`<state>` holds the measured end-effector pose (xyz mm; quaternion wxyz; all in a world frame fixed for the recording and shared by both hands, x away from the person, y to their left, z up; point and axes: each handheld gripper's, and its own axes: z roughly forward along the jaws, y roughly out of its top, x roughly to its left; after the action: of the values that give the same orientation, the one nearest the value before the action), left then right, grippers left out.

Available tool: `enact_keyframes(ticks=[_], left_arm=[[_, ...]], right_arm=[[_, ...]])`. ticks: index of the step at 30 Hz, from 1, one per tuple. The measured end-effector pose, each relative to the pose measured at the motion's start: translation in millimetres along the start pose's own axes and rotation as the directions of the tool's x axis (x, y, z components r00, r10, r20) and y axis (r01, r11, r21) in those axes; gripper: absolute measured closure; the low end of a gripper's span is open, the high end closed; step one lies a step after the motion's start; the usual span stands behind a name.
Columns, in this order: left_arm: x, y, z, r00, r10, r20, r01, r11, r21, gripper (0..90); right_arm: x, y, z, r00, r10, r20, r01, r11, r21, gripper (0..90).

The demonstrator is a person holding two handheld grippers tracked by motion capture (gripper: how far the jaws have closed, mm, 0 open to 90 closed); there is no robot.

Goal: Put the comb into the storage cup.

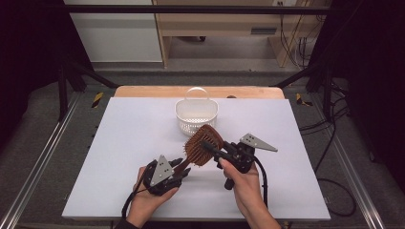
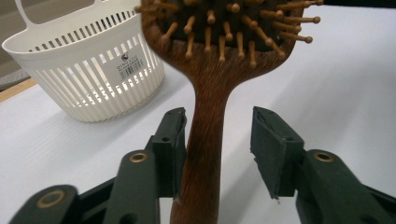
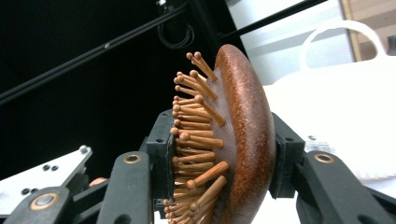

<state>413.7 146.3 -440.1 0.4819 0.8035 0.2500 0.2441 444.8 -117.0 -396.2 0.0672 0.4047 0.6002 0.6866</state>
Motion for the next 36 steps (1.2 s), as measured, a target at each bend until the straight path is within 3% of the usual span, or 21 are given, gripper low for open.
enact_keyframes(ticks=[5, 9, 14, 19, 26, 36], left_arm=[[4.6, 0.0, -2.9, 0.9990, -0.042, -0.015, 0.042, 0.9990, -0.019, 46.1], [11.2, -1.2, -7.2, 0.9954, -0.079, -0.055, 0.077, 0.9964, -0.035, 38.5], [23.5, -4.2, -14.5, 0.9858, -0.136, -0.099, 0.128, 0.9888, -0.075, 29.4], [33.9, -7.9, -19.4, 0.9743, -0.178, -0.137, 0.168, 0.9822, -0.083, 16.8], [46.6, -13.7, -26.7, 0.9675, -0.194, -0.163, 0.180, 0.9791, -0.093, 7.8], [57.5, -20.7, -34.1, 0.9589, -0.211, -0.190, 0.192, 0.9750, -0.113, 6.0]], right_arm=[[-10.2, 5.4, -7.7, 0.9994, 0.016, 0.032, -0.015, 0.999, -0.030, 53.7], [-18.7, 9.6, -14.1, 0.9982, 0.033, 0.050, -0.030, 0.998, -0.051, 53.6], [-26.8, 15.1, -21.8, 0.9966, 0.044, 0.070, -0.038, 0.996, -0.078, 53.5], [-34.5, 19.0, -28.6, 0.9948, 0.052, 0.088, -0.043, 0.994, -0.097, 53.4], [-41.6, 21.2, -33.9, 0.9922, 0.063, 0.108, -0.051, 0.993, -0.107, 53.3], [-47.2, 24.0, -39.3, 0.9898, 0.073, 0.122, -0.058, 0.990, -0.126, 53.2]])
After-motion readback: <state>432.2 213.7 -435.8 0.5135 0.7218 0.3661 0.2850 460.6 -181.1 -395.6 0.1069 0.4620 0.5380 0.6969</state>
